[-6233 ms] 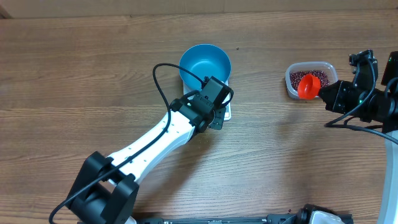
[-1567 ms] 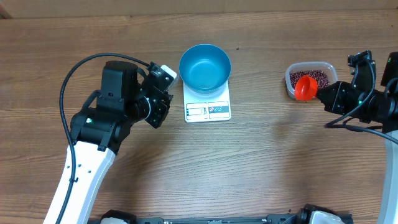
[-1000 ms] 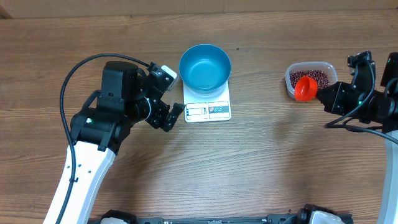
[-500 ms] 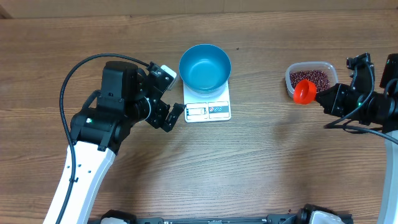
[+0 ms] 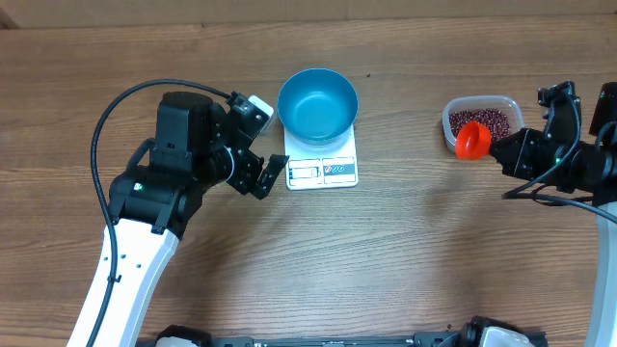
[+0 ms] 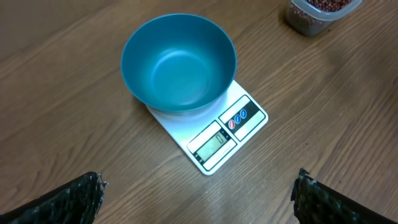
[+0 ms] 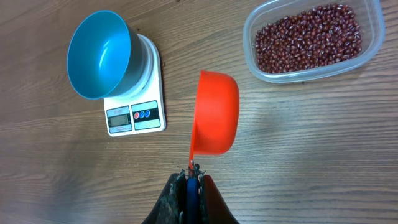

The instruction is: Scoop item into bowl and weigh 150g on scale

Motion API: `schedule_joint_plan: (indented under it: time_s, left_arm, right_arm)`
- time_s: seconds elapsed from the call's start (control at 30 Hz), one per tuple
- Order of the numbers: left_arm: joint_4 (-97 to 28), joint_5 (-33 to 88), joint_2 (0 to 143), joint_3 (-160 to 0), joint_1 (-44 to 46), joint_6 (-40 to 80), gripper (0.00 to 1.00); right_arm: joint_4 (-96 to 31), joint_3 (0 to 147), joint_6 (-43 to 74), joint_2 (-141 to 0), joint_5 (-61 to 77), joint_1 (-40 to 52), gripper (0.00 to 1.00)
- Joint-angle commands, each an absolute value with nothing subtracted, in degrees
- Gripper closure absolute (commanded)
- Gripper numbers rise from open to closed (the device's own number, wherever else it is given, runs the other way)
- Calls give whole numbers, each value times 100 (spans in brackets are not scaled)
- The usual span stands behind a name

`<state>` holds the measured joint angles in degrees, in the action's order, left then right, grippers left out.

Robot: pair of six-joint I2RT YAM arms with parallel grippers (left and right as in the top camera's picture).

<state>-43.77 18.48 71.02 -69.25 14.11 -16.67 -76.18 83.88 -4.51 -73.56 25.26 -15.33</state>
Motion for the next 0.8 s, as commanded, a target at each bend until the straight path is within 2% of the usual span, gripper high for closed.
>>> schedule_joint_plan:
  time_s: [0.0, 0.37, 0.77]
  left_arm:
    - [-4289, 1885, 7037, -7028, 1380, -1837, 0]
    - [-4005, 1992, 7039, -7028, 1372, -2329, 1]
    - [-4023, 2827, 7282, -7028, 913, -2493, 0]
  right_arm:
    - [-7531, 8482, -456, -7321, 2556, -1551, 96]
    - [-7533, 8482, -456, -7321, 2556, -1551, 96]
    - [-7535, 8482, -458, -7321, 2554, -1551, 96]
